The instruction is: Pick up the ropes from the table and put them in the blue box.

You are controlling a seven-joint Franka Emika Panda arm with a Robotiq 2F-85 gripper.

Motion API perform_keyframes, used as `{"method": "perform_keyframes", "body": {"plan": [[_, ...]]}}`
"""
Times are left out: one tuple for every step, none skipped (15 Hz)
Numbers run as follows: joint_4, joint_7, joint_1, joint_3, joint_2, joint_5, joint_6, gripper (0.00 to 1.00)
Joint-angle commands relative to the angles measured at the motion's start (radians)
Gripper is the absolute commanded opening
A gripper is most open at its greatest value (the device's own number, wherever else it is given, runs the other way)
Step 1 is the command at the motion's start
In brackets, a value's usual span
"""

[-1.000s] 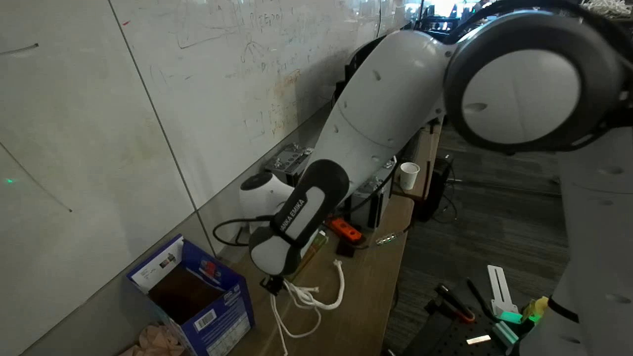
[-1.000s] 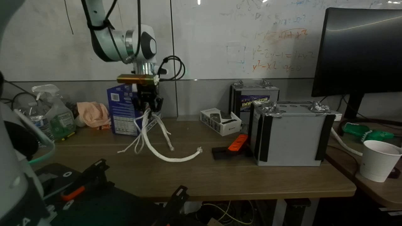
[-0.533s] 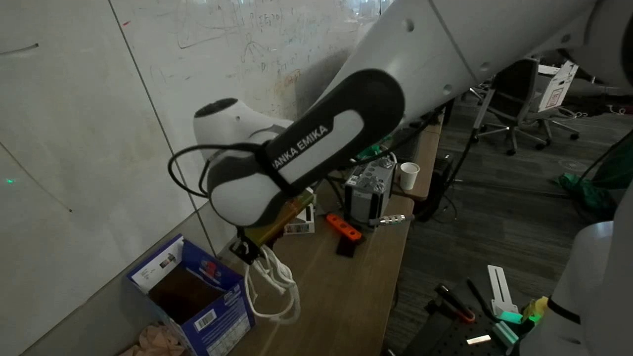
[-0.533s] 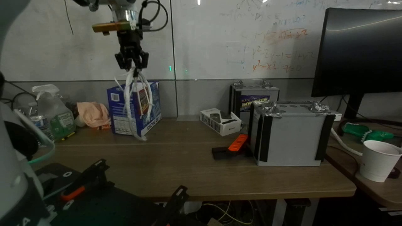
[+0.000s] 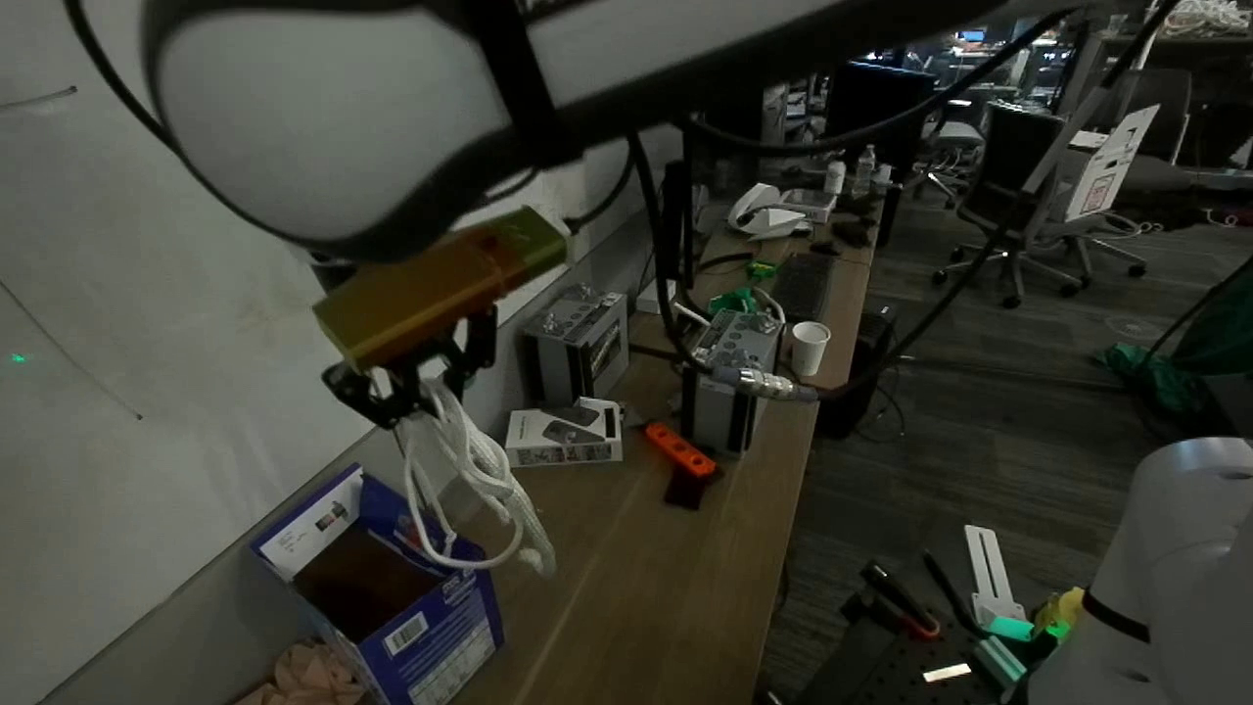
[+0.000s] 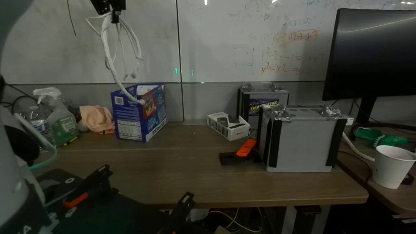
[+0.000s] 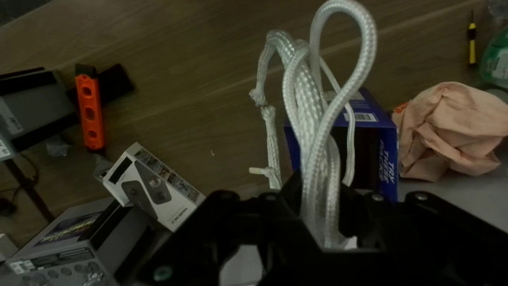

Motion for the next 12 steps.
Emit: {"method": "perform_keyframes", "body": {"plan": [[0.202, 0.095, 0.017, 0.051, 0.075, -0.090, -0.088, 0.03], [0.241, 0.115, 0.023, 0.062, 0.103, -0.124, -0.083, 0.03], [0.276, 0.121, 0.029, 0.066, 0.122, -0.148, -0.083, 0.03], [0.311, 0.133, 0.037, 0.068, 0.149, -0.179, -0.078, 0.03], [0.347, 0.139, 0.046, 0.065, 0.178, -0.205, -0.078, 0.04], [0.384, 0.141, 0.057, 0.058, 0.207, -0.227, -0.082, 0.04], [0.418, 0.138, 0.069, 0.050, 0.236, -0.249, -0.079, 0.04], [0.451, 0.131, 0.079, 0.042, 0.263, -0.262, -0.078, 0.04], [0.485, 0.117, 0.088, 0.032, 0.295, -0.274, -0.078, 0.04], [0.515, 0.112, 0.098, 0.020, 0.323, -0.281, -0.080, 0.04], [0.546, 0.097, 0.104, 0.008, 0.353, -0.275, -0.077, 0.04], [0.571, 0.090, 0.113, -0.005, 0.380, -0.273, -0.076, 0.04]]}}
